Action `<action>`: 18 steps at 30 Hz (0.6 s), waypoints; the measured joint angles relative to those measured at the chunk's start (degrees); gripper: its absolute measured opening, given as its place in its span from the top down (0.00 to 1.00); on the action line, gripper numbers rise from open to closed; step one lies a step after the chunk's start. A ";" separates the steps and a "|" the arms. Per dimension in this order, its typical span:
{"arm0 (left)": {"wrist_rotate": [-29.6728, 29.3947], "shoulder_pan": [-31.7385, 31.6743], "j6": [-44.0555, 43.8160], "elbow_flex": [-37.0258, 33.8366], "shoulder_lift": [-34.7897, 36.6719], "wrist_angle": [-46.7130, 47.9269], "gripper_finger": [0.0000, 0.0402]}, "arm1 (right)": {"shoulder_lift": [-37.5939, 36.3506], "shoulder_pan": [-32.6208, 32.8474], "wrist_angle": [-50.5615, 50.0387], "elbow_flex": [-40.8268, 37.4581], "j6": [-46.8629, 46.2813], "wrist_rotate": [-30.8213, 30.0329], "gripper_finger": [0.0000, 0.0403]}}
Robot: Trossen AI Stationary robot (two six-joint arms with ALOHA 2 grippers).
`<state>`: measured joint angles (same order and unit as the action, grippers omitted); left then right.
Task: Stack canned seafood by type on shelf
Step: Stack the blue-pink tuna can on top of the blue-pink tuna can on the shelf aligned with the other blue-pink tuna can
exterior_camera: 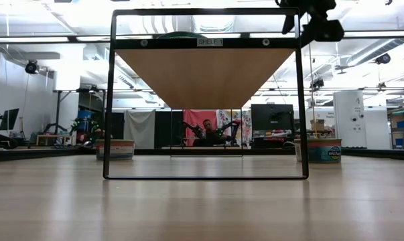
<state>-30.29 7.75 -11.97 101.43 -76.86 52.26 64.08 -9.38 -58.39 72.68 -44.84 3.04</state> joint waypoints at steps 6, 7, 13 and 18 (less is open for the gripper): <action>3.05 0.13 -6.19 0.00 0.00 0.08 1.00 | -0.38 4.95 -0.11 -4.23 -2.72 -6.10 0.49; 3.54 0.13 -7.12 0.00 0.00 0.10 1.00 | -0.38 5.43 -0.10 -5.36 -3.33 -6.15 0.50; 3.97 0.86 -11.24 0.00 0.00 0.10 1.00 | -0.38 8.03 0.42 -14.91 -8.12 -6.65 0.60; 3.97 1.24 -13.20 0.00 0.00 -0.25 1.00 | -0.38 8.80 1.14 -22.74 -14.39 -11.68 0.73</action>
<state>-26.33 8.99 -25.17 101.43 -76.86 52.01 63.70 -0.58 -57.25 49.94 -59.23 -8.64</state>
